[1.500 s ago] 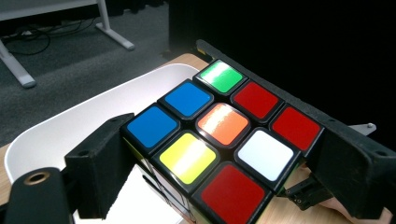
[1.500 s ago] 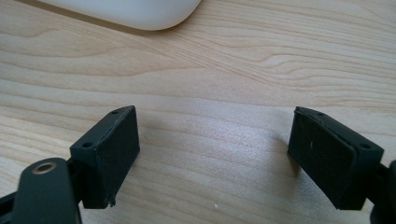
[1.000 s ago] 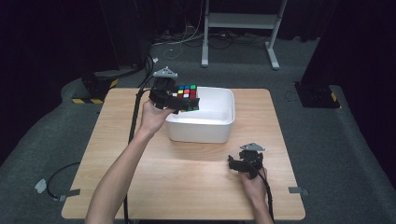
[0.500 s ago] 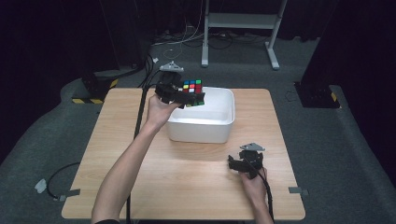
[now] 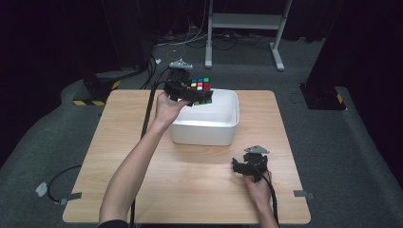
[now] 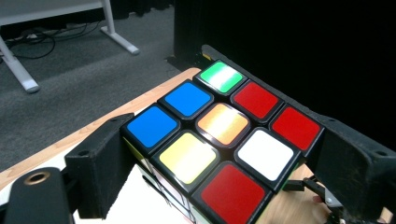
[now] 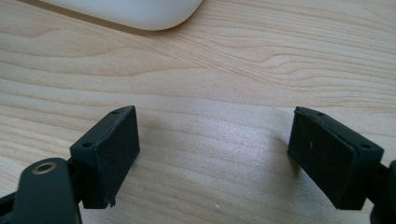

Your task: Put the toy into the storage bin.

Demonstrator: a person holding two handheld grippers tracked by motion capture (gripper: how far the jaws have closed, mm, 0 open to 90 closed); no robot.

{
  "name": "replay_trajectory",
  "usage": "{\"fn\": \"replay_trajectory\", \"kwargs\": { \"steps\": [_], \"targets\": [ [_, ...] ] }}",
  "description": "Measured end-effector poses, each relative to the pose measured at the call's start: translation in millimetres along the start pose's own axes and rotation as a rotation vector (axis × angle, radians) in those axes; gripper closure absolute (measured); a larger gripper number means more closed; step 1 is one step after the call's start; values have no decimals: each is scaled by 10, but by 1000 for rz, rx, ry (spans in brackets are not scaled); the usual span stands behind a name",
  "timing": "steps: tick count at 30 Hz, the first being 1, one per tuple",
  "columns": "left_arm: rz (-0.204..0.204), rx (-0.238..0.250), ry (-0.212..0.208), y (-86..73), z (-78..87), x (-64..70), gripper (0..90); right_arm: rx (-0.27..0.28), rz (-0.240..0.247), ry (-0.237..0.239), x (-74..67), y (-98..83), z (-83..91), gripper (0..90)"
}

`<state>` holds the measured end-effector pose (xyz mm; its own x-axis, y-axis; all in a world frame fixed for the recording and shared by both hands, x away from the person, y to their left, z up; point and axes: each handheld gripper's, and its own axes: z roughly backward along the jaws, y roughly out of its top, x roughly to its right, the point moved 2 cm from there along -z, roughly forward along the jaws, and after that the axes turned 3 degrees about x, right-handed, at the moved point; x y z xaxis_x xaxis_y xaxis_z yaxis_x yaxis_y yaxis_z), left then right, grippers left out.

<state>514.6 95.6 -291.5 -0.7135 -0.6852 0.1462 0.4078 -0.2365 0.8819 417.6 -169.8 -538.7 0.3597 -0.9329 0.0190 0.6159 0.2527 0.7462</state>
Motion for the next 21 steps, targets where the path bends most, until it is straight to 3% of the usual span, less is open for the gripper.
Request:
{"fn": "replay_trajectory", "kwargs": {
  "steps": [21],
  "targets": [
    [-15,-21,42,-11,-237,-32,126,1,4,2,-2,1,-1,162]
  ]
}}
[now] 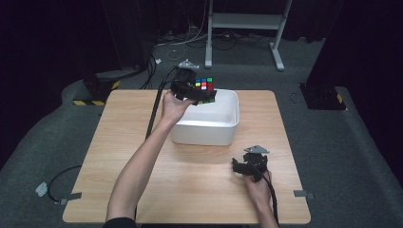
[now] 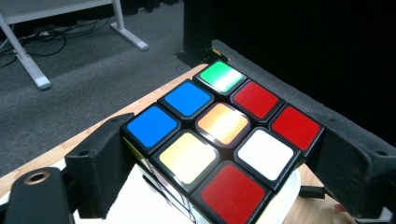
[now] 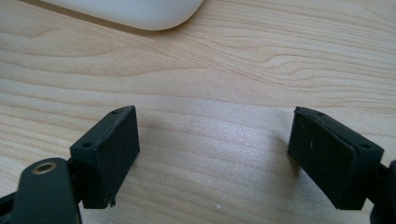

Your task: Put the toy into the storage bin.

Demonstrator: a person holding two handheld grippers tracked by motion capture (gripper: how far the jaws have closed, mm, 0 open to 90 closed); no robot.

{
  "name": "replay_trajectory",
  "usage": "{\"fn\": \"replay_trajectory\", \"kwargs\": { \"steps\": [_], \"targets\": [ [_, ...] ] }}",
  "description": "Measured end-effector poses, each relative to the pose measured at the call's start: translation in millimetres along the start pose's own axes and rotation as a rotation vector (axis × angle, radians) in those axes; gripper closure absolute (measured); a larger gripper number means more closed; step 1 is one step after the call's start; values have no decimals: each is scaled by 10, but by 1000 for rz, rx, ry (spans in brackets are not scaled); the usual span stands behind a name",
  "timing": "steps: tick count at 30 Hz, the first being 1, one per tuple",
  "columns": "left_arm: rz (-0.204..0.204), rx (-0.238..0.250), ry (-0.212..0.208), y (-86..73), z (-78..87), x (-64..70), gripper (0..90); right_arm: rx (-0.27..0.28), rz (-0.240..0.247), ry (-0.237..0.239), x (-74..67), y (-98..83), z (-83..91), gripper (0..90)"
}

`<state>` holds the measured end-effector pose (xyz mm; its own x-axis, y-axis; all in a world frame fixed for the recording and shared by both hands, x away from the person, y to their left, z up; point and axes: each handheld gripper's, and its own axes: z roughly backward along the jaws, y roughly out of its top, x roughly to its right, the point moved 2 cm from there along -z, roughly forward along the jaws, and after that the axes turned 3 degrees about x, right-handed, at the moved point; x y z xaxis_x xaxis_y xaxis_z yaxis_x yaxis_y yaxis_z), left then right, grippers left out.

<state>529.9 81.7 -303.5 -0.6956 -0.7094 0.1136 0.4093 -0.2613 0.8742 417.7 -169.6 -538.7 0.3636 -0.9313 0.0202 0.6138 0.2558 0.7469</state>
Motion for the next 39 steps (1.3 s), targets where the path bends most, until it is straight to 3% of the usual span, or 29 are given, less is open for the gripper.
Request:
{"fn": "replay_trajectory", "kwargs": {
  "steps": [39],
  "targets": [
    [9,-65,62,-217,-338,-83,125,0,2,3,-5,0,0,162]
  ]
}}
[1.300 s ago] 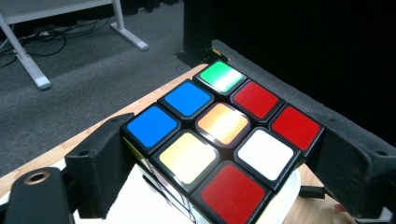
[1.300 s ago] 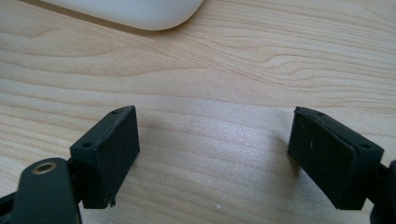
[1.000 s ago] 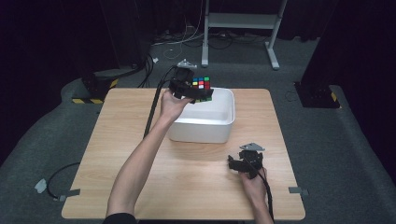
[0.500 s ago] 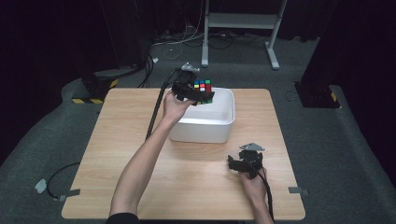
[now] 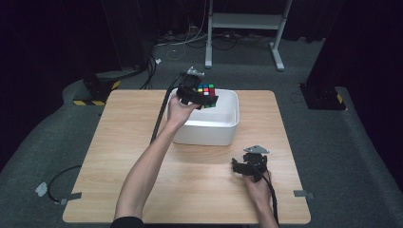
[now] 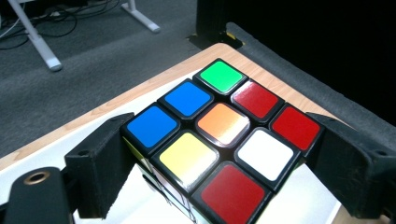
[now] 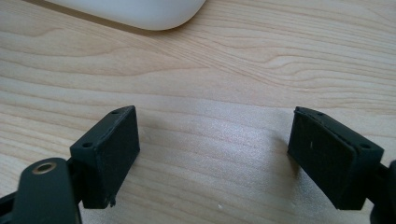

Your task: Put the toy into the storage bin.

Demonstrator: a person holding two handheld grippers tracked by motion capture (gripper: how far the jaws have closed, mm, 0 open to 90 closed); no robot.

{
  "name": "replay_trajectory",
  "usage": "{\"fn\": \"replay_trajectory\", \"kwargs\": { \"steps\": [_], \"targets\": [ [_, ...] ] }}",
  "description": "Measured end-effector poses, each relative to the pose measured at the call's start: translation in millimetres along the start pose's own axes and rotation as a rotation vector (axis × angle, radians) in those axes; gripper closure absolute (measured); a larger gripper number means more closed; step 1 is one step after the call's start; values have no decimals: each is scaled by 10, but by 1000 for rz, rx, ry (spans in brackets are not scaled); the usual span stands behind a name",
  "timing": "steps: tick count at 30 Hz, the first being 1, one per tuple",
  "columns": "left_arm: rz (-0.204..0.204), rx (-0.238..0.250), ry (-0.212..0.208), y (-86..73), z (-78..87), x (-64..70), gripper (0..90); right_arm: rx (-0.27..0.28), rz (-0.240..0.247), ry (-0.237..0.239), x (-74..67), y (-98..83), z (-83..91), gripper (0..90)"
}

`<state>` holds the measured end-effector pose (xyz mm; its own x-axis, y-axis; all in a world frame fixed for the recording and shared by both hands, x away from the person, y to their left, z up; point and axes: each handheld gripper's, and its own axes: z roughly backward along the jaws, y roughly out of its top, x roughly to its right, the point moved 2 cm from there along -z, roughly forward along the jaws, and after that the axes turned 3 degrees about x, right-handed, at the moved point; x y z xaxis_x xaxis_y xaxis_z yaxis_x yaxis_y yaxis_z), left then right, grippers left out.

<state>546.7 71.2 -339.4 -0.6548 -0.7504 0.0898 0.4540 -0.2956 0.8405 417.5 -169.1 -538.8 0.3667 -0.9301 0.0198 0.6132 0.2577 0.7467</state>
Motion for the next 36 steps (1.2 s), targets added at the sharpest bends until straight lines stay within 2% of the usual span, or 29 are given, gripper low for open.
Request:
{"fn": "replay_trajectory", "kwargs": {
  "steps": [24,36],
  "targets": [
    [3,-41,8,-108,-159,21,125,0,0,0,-1,0,0,162],
    [20,-63,23,-182,-203,-23,125,0,0,-1,-1,0,0,162]
  ]
}}
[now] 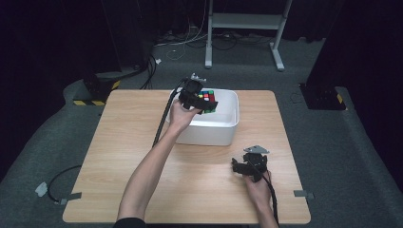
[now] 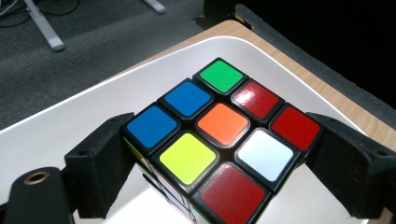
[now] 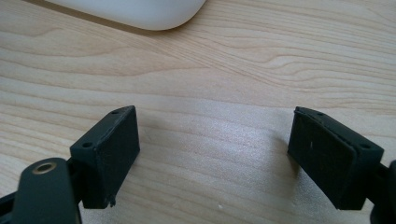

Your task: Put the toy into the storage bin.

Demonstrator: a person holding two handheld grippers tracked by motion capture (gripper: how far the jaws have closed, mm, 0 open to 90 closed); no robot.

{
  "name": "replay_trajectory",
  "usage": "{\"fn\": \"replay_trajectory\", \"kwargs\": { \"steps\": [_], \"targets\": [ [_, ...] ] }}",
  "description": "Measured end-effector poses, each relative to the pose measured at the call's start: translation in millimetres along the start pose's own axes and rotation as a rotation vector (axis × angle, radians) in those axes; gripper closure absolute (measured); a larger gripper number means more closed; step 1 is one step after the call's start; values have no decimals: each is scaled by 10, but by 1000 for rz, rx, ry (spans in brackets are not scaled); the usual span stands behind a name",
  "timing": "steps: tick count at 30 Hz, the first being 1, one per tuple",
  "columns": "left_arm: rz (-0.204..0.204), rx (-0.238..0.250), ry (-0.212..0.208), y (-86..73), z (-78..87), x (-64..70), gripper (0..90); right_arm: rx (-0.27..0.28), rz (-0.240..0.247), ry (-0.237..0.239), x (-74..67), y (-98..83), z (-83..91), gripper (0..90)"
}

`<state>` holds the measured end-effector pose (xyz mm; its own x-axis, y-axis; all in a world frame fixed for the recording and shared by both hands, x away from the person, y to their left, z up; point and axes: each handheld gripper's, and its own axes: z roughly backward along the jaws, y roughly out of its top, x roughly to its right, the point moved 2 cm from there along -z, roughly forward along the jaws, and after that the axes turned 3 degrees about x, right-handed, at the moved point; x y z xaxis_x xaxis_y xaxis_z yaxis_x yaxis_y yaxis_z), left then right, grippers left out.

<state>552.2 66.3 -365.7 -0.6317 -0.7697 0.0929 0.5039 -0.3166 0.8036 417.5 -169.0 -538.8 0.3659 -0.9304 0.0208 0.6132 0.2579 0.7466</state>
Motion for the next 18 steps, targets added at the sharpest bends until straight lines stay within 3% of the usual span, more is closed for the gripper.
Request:
{"fn": "replay_trajectory", "kwargs": {
  "steps": [7,18],
  "targets": [
    [22,-16,-1,-45,-28,-55,125,-1,-1,1,-1,3,-3,162],
    [0,-41,15,-100,-70,-23,125,-1,1,3,0,4,-5,162]
  ]
}}
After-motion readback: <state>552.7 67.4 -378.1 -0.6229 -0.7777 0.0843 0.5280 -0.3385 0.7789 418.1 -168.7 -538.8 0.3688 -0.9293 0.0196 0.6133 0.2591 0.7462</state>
